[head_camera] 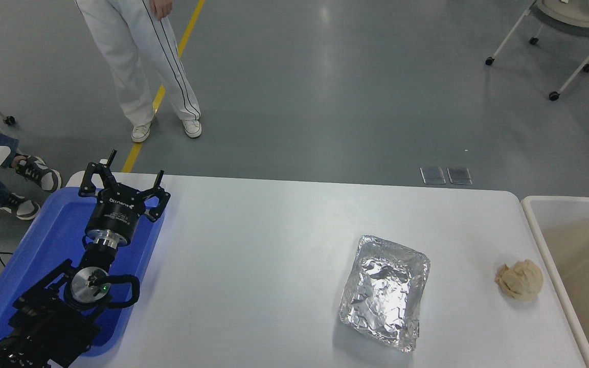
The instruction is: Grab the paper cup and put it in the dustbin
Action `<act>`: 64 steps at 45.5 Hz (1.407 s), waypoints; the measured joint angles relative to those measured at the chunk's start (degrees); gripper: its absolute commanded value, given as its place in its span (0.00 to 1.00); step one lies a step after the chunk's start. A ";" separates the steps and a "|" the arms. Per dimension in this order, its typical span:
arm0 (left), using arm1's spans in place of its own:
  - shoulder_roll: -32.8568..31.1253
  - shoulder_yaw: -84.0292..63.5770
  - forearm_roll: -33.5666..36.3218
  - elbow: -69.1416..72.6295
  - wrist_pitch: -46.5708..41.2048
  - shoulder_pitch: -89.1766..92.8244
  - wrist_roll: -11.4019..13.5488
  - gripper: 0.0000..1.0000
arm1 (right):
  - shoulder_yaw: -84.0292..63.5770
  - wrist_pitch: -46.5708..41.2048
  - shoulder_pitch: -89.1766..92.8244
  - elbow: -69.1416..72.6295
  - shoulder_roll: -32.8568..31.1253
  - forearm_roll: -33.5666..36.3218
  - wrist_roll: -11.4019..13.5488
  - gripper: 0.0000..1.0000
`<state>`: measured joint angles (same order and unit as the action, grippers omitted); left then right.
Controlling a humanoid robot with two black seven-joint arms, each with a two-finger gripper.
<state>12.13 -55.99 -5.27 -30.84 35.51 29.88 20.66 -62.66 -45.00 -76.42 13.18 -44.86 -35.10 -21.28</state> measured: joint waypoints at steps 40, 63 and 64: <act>0.00 0.00 0.00 0.00 0.00 0.00 0.00 1.00 | 22.99 14.94 32.32 -8.74 3.37 12.52 7.56 0.00; 0.00 0.00 0.00 0.00 0.00 0.00 0.00 1.00 | 30.36 26.75 35.86 -8.86 6.68 14.64 20.25 0.00; 0.00 0.00 0.00 0.00 0.00 0.00 0.00 1.00 | 30.44 26.92 35.95 -8.86 6.74 14.82 20.41 0.00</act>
<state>12.13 -55.99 -5.27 -30.84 35.51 29.88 20.66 -32.23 -18.08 -40.46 4.32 -38.12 -20.28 -0.88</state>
